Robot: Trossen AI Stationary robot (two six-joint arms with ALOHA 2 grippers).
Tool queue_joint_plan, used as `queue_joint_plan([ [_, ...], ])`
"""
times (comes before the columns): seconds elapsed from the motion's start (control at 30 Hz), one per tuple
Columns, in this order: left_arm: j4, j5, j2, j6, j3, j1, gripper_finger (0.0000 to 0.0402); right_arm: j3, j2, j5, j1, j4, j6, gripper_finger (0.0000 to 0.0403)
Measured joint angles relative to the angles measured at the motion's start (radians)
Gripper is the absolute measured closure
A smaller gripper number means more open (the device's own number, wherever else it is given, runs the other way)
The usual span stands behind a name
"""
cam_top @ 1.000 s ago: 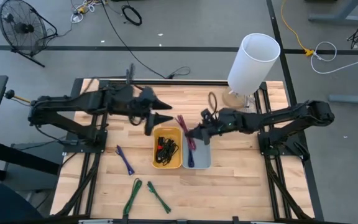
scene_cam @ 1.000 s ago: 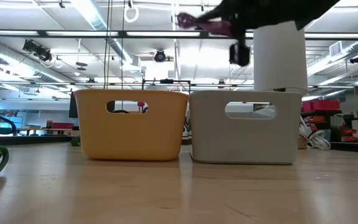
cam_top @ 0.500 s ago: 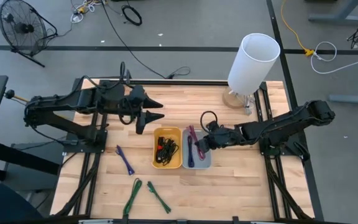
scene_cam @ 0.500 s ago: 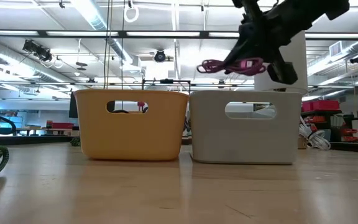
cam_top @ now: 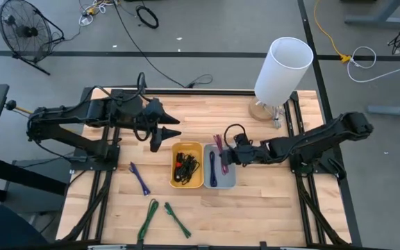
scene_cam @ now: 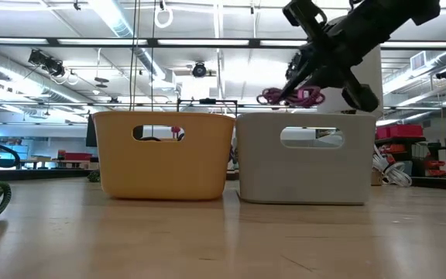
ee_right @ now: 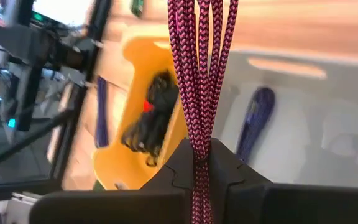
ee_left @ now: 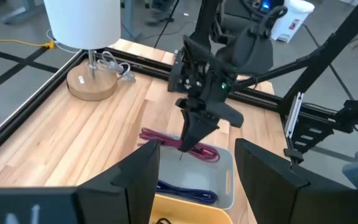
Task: Pick & Place USB Port
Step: Put the black pink charger cable into the gray bin, then put the black green charger cable into the gray bin
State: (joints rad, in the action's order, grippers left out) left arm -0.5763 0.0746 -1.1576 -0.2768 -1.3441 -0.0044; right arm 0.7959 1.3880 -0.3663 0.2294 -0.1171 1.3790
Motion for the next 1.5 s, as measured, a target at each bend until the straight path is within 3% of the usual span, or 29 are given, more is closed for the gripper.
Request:
queue_joint_plan([
  [0.43,-0.004,0.000,0.000,0.000,0.000,0.001,0.0189,0.000,0.084,0.089,0.031,0.009,0.035,0.0385],
  [0.77,-0.003,0.024,0.000,-0.007,0.000,0.001,0.0189,0.000,0.089,0.124,0.027,0.019,-0.023,0.0231],
  [0.97,-0.005,0.092,0.000,-0.059,0.000,0.000,0.0189,0.000,0.083,0.131,0.007,0.048,-0.074,0.0184],
  [1.1,-0.064,0.267,0.000,-0.248,0.000,0.009,0.0189,0.000,0.072,0.148,-0.021,0.130,-0.146,0.0179],
  [1.23,-0.273,0.423,0.000,-0.487,0.000,0.038,0.0189,0.000,0.046,0.196,-0.049,0.188,-0.230,0.0185],
  [1.5,-0.714,0.479,-0.030,-0.915,0.001,0.107,0.0189,0.002,-0.028,0.295,-0.103,0.344,-0.480,0.0204],
])
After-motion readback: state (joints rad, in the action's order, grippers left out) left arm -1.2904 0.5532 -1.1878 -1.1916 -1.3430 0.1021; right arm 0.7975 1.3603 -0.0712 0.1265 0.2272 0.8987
